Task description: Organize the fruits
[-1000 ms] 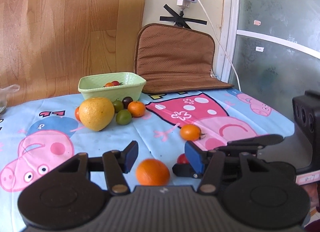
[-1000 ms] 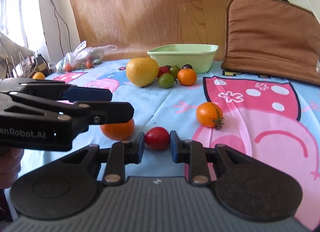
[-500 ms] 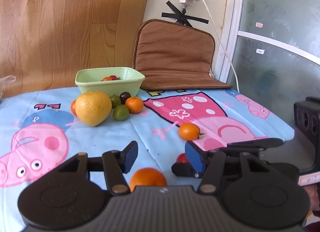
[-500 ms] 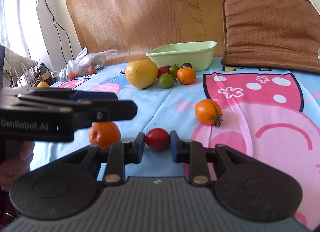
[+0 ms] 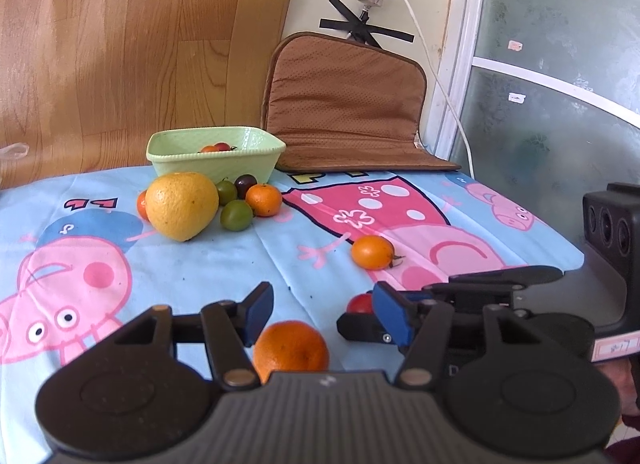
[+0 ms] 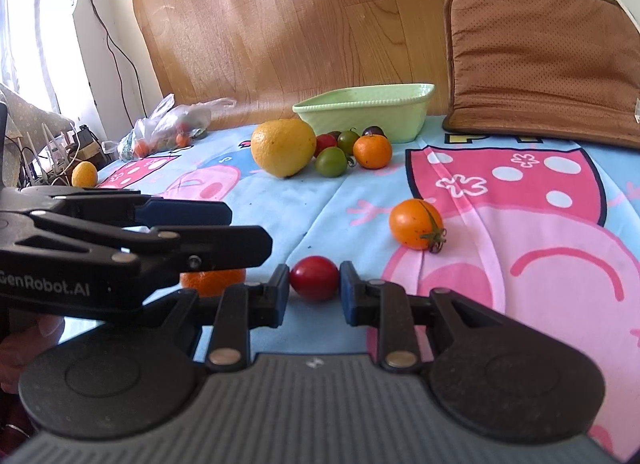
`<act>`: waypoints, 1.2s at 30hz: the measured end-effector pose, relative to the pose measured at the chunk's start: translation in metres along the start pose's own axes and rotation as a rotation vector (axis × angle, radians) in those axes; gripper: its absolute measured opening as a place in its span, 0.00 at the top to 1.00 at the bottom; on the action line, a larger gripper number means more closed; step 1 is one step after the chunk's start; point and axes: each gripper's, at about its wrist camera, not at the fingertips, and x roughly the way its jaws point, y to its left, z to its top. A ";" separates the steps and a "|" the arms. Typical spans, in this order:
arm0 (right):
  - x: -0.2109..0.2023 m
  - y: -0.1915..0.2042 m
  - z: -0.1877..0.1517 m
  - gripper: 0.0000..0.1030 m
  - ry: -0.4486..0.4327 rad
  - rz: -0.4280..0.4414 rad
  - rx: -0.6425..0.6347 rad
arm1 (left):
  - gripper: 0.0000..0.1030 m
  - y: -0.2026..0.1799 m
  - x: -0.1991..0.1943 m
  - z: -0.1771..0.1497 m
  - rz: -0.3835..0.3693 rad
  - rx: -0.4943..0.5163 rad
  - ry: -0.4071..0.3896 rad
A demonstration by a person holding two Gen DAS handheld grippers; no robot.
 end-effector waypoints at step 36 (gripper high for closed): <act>-0.001 0.000 -0.001 0.71 -0.002 -0.004 -0.002 | 0.70 0.014 -0.002 0.000 0.058 -0.070 -0.036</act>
